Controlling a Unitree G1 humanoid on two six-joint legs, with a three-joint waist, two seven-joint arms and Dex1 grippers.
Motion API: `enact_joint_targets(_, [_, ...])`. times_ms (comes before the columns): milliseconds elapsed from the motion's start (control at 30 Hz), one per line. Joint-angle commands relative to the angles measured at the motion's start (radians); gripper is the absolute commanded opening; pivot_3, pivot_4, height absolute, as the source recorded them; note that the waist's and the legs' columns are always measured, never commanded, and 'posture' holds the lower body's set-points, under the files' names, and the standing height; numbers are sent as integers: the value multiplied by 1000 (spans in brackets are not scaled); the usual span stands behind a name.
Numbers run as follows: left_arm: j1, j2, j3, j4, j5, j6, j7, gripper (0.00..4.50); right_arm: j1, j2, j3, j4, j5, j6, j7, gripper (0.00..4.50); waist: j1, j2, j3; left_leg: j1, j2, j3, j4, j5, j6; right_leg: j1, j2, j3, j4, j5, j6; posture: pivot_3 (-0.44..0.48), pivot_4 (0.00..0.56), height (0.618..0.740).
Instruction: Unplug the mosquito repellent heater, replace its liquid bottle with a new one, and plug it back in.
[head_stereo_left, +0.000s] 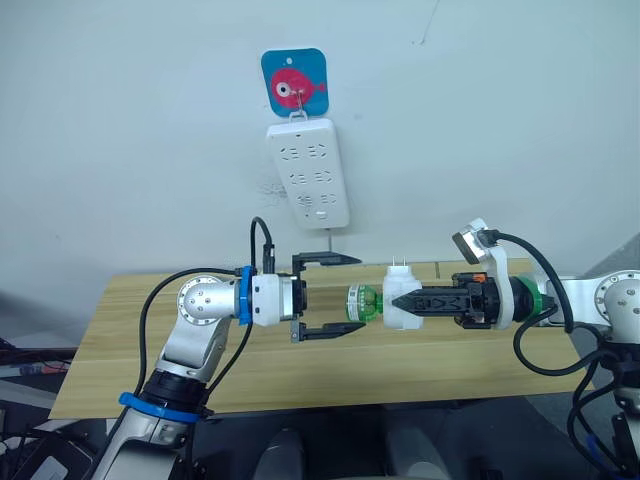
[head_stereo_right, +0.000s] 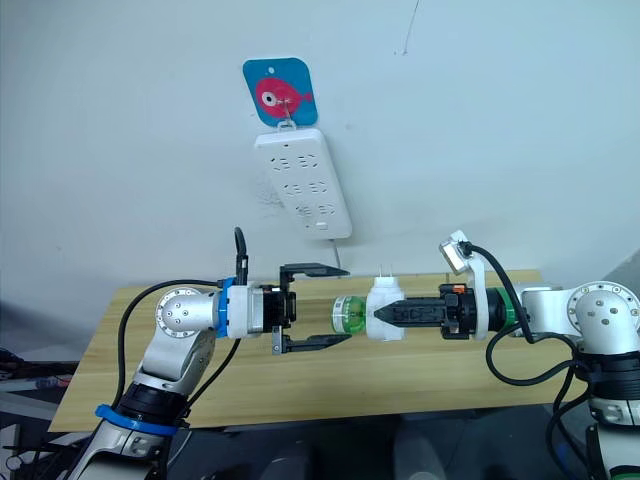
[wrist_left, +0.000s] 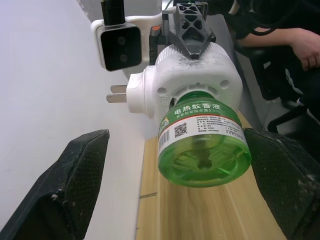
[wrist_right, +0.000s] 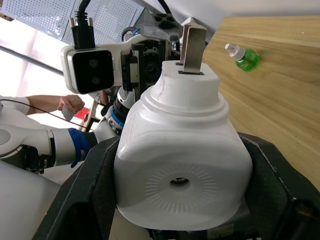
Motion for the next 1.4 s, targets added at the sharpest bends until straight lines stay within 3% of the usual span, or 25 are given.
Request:
enact_joint_targets(33, [-8,1,-9,-1,-5,9,5,4089,-16,-3,-25,-11,27,-1,4,3011,0,0,0,0,0,0,0,0,0,0,0,0,0,0,0,-124,142,734])
enact_joint_targets(233, [-22,31,-20,-42,-33,126,-5,2314,-17,-4,-25,-10,25,-1,4,3011,0,0,0,0,0,0,0,0,0,0,0,0,0,0,0,-122,143,734])
enact_joint_targets(300, [-35,49,-20,-84,-65,250,14,2265,-16,-4,-25,-11,21,-1,6,3011,0,0,0,0,0,0,0,0,0,0,0,0,0,0,0,-121,143,734])
enact_joint_targets(500, [-103,124,4,-202,-305,869,109,2265,-20,-12,-22,-15,-13,3,29,3011,-8,0,0,0,0,-1,0,0,0,0,0,-1,1,0,0,-108,142,734])
enact_joint_targets(633, [-142,201,13,-171,-372,1045,41,2265,-18,-19,-19,-21,-41,5,56,3011,-11,0,0,0,0,-1,-1,0,0,0,1,-1,1,0,0,-110,142,734])
enact_joint_targets(900, [-133,326,18,-96,-368,1084,-115,2265,21,-94,-9,2,-188,-10,127,3011,-19,0,0,1,0,-1,-1,0,0,0,1,-1,0,0,0,-114,144,734])
enact_joint_targets(1100, [-76,335,50,-126,-370,1090,-101,2265,51,-144,26,70,-405,-68,192,3011,-16,0,1,0,0,0,-2,0,0,0,1,0,-2,0,0,-111,151,734])
enact_joint_targets(1167, [-58,333,49,-131,-337,1060,-83,2265,49,-130,57,86,-518,-124,166,3011,-16,0,2,0,0,0,-2,0,0,0,1,-1,-2,0,0,-112,157,734])
enact_joint_targets(1267, [-31,314,44,-119,-262,978,-33,2265,35,-111,201,149,-807,-268,72,3011,-17,0,2,1,1,0,-2,0,0,0,1,0,-2,0,0,-115,156,734])
enact_joint_targets(1400, [-5,273,48,-146,-246,956,12,2265,9,-85,342,273,-1111,-475,35,3011,-18,1,3,0,0,1,-2,0,0,-1,0,1,-2,0,0,-111,164,734])
